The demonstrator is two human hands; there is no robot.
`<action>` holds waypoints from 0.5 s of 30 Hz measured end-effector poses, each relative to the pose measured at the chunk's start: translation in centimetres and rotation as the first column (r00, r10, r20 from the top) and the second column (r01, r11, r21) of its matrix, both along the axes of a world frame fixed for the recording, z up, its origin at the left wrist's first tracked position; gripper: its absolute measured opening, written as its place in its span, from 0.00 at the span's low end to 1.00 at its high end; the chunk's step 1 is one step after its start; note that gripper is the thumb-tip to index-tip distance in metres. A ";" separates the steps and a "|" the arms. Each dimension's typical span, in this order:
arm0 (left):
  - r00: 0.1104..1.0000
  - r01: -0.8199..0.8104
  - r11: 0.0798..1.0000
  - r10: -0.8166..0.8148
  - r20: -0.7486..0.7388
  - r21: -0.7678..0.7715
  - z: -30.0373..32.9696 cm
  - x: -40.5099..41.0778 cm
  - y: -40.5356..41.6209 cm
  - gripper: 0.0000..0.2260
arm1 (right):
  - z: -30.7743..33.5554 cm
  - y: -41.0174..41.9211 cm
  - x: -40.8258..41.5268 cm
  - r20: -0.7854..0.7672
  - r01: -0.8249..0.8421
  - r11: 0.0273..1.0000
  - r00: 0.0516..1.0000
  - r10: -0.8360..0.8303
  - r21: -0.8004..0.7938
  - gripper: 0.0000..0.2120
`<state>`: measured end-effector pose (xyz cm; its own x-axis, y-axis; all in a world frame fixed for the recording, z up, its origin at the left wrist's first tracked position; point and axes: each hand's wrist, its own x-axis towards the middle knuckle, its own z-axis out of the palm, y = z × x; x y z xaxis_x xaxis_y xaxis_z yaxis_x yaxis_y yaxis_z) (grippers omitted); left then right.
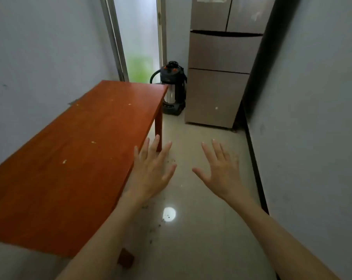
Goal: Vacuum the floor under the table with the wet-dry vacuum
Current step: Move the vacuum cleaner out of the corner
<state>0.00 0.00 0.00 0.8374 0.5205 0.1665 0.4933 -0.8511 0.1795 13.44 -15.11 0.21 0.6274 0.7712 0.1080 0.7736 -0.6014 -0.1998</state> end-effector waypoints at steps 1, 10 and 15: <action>0.999 0.000 1.000 -0.001 -0.039 -0.008 -0.6 0.7 0.1 0.36 | -0.6 0.2 0.7 -0.007 0.003 0.999 1.000 -0.004 -0.046 0.37; 0.993 -0.039 0.997 0.030 -0.116 -0.070 -5.0 11.3 9.0 0.28 | -4.3 7.9 12.0 -0.062 -0.002 0.996 0.998 -0.004 -0.093 0.38; 0.998 -0.053 0.997 0.052 -0.025 -0.050 -3.7 19.0 17.1 0.34 | -2.2 15.7 20.0 -0.024 -0.009 0.998 1.000 0.008 -0.061 0.37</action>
